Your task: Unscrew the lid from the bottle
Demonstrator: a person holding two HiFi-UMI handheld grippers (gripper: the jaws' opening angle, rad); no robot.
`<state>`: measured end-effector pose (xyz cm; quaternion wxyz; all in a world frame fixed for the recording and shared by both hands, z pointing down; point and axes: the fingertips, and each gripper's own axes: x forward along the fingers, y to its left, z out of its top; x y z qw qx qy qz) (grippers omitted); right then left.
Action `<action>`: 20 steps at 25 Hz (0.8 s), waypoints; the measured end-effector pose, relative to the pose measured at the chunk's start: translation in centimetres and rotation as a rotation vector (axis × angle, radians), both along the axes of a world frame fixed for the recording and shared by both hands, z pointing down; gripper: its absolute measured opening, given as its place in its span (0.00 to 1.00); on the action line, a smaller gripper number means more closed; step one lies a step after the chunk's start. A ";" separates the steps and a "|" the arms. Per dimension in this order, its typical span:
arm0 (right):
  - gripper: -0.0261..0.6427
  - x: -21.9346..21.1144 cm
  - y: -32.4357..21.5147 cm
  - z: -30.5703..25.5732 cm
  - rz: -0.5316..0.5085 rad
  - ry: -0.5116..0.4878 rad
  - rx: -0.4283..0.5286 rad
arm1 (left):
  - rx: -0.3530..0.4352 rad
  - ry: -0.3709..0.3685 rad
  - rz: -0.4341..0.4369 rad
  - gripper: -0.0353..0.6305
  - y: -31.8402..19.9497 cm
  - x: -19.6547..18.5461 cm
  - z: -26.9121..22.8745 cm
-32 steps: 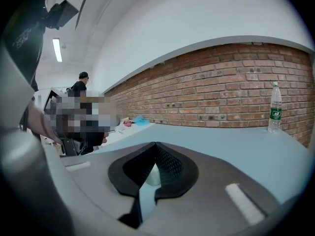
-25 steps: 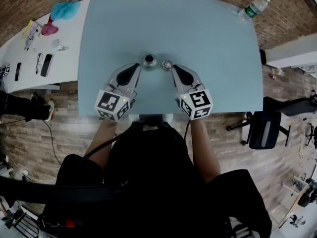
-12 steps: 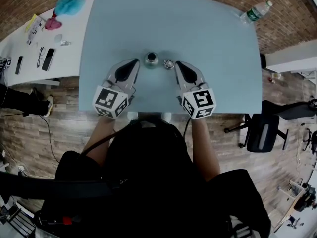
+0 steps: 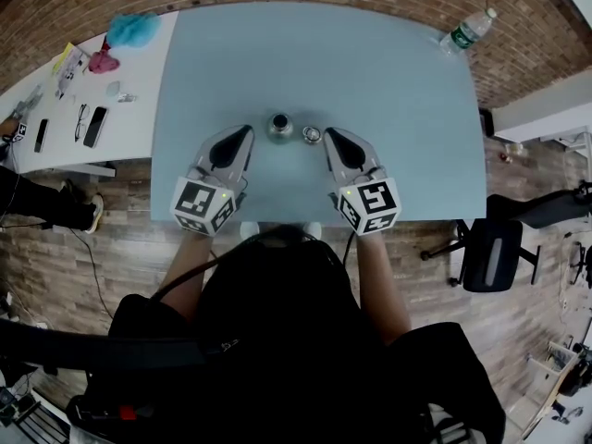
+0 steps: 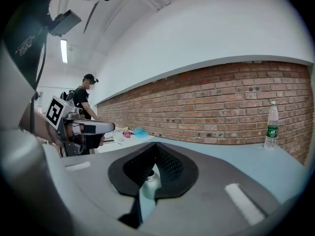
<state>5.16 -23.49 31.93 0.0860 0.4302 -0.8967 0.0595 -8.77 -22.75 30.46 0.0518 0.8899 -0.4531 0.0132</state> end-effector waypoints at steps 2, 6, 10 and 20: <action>0.04 0.1 0.0 -0.4 0.002 -0.005 0.008 | 0.007 0.000 0.000 0.05 0.1 -0.1 -0.4; 0.04 0.3 0.2 -1.1 0.002 -0.015 0.025 | 0.022 -0.003 -0.001 0.05 0.2 0.1 -1.2; 0.04 0.5 0.3 -1.8 0.004 -0.028 0.040 | 0.041 -0.011 -0.001 0.05 0.3 0.1 -1.9; 0.04 1.1 0.9 -2.5 0.004 -0.027 0.056 | 0.063 -0.006 -0.007 0.05 0.9 0.2 -3.0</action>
